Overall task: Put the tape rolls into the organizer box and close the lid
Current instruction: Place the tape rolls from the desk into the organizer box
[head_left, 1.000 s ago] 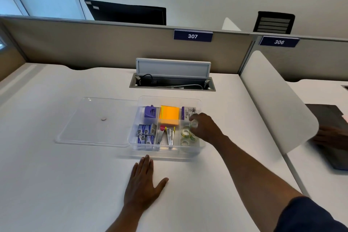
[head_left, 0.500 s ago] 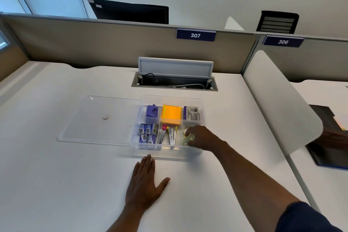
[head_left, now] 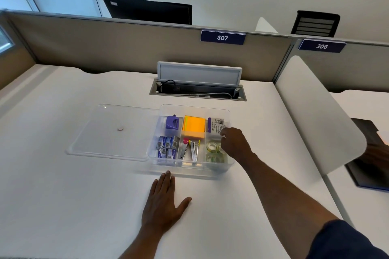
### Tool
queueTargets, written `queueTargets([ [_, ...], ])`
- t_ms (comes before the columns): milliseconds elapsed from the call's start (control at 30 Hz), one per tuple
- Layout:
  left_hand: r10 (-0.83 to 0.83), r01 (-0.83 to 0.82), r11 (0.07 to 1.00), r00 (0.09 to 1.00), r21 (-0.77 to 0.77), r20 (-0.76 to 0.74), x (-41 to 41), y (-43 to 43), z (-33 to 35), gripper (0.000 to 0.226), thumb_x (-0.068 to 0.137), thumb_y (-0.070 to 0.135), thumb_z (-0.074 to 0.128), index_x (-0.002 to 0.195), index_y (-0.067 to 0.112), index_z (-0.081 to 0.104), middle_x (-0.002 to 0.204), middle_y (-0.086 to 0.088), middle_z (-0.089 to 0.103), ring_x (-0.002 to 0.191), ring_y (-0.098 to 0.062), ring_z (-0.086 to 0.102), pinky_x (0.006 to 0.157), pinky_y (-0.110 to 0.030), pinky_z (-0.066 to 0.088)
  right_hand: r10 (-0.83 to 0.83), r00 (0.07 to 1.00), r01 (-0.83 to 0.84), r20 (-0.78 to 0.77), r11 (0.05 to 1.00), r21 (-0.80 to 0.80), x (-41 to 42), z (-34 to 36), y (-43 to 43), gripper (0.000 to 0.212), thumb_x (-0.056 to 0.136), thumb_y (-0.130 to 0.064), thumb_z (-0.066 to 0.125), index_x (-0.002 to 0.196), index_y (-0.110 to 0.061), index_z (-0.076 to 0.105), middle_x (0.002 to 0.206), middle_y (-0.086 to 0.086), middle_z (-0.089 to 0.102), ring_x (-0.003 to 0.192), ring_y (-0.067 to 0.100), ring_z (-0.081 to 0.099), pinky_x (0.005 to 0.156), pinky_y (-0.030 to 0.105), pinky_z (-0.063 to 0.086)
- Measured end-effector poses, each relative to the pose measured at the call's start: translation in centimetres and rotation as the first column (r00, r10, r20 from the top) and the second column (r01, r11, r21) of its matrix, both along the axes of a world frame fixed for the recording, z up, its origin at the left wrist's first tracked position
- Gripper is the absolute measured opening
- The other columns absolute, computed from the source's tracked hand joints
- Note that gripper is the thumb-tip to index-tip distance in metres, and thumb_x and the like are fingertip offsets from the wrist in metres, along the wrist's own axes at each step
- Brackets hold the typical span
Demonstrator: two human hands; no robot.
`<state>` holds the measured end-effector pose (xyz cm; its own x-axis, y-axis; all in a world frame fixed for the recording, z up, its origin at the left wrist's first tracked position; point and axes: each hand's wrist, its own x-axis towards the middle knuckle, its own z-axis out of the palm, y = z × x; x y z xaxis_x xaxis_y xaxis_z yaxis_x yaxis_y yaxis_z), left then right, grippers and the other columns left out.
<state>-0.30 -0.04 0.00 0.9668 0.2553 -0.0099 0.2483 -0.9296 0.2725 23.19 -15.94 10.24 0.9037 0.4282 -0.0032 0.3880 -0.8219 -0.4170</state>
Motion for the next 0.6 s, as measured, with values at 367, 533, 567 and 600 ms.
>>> queueTargets([
  [367, 0.001, -0.001, 1.000, 1.000, -0.020, -0.003, 0.1, -0.3, 0.0, 0.097, 0.082, 0.080, 0.018, 0.148, 0.009, 0.021, 0.158, -0.004, 0.006, 0.144, -0.015, -0.002, 0.111, -0.023, -0.017, 0.063, 0.993, -0.088, -0.101, 0.960, -0.265, -0.5, -1.1, 1.8, 0.034, 0.088, -0.014, 0.054, 0.120, -0.001, 0.055, 0.123, 0.021, 0.061, 0.108, 0.035, 0.062, 0.091, 0.043, 0.055],
  [533, 0.005, -0.005, 1.000, 1.000, -0.006, -0.016, 0.2, 0.0, 0.0, 0.095, 0.083, 0.078, 0.018, 0.148, 0.009, 0.023, 0.159, -0.006, 0.010, 0.146, -0.019, 0.005, 0.114, -0.026, -0.013, 0.078, 0.992, -0.103, -0.096, 0.951, -0.291, -0.3, -1.2, 2.3, 0.036, 0.087, -0.014, 0.054, 0.120, -0.002, 0.054, 0.122, 0.021, 0.061, 0.109, 0.035, 0.061, 0.091, 0.043, 0.055],
  [567, 0.006, -0.006, 1.000, 1.000, -0.007, -0.020, 0.1, 0.0, -0.1, 0.095, 0.083, 0.078, 0.018, 0.148, 0.009, 0.023, 0.159, -0.006, 0.010, 0.146, -0.019, 0.005, 0.114, -0.026, -0.012, 0.082, 0.992, -0.108, -0.097, 0.949, -0.296, -0.3, -1.3, 2.4, 0.036, 0.087, -0.014, 0.054, 0.120, -0.002, 0.054, 0.123, 0.021, 0.061, 0.109, 0.036, 0.061, 0.091, 0.043, 0.055],
  [600, 0.008, -0.008, 1.000, 1.000, -0.010, -0.020, 0.0, -0.1, -0.2, 0.095, 0.083, 0.079, 0.018, 0.148, 0.009, 0.022, 0.159, -0.006, 0.009, 0.146, -0.018, 0.004, 0.114, -0.026, -0.012, 0.084, 0.991, -0.111, -0.101, 0.947, -0.302, -0.4, -1.4, 2.4, 0.036, 0.087, -0.014, 0.054, 0.121, -0.002, 0.054, 0.124, 0.020, 0.060, 0.109, 0.036, 0.061, 0.091, 0.044, 0.055],
])
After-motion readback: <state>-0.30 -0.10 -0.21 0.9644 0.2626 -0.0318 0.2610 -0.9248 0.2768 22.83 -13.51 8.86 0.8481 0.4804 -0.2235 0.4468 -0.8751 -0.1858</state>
